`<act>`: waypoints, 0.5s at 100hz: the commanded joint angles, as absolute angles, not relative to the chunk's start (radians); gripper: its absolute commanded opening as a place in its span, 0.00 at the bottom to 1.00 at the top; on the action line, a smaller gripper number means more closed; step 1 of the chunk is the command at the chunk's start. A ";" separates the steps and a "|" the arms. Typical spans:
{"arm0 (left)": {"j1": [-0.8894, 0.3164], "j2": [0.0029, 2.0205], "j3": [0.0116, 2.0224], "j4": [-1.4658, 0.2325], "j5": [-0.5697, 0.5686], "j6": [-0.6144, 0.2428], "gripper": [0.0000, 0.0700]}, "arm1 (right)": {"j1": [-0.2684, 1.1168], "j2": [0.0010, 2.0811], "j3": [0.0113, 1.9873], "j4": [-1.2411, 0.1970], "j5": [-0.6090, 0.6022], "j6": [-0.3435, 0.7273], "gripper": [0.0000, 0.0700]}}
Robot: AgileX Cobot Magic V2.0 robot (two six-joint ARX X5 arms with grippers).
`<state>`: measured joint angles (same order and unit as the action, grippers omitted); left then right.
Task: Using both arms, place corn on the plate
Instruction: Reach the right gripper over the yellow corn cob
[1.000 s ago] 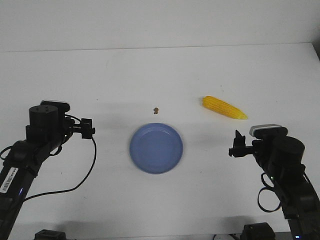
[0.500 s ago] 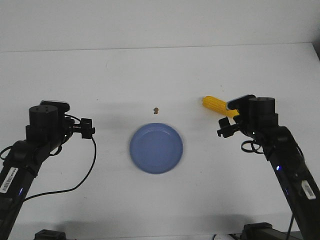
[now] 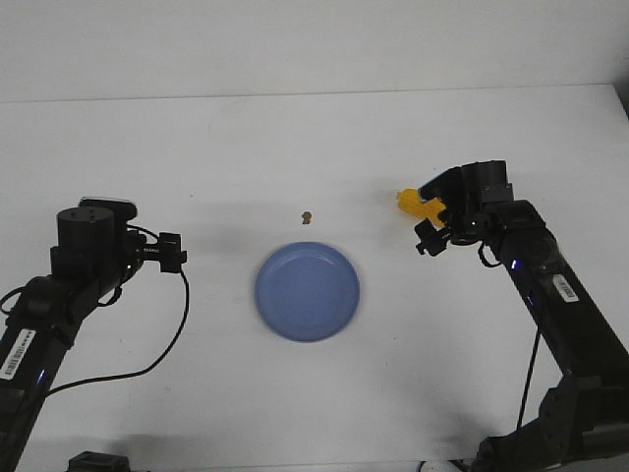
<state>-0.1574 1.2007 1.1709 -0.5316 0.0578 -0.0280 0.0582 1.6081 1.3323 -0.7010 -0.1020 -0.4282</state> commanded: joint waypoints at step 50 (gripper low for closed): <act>-0.158 1.209 1.184 -0.530 0.060 -0.039 0.72 | 0.008 1.730 1.361 -0.565 -0.165 -0.476 0.70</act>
<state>-0.1574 1.2007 1.1709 -0.5320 0.0582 -0.0360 0.0135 1.7058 1.3361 -0.5831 -0.1528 -0.4652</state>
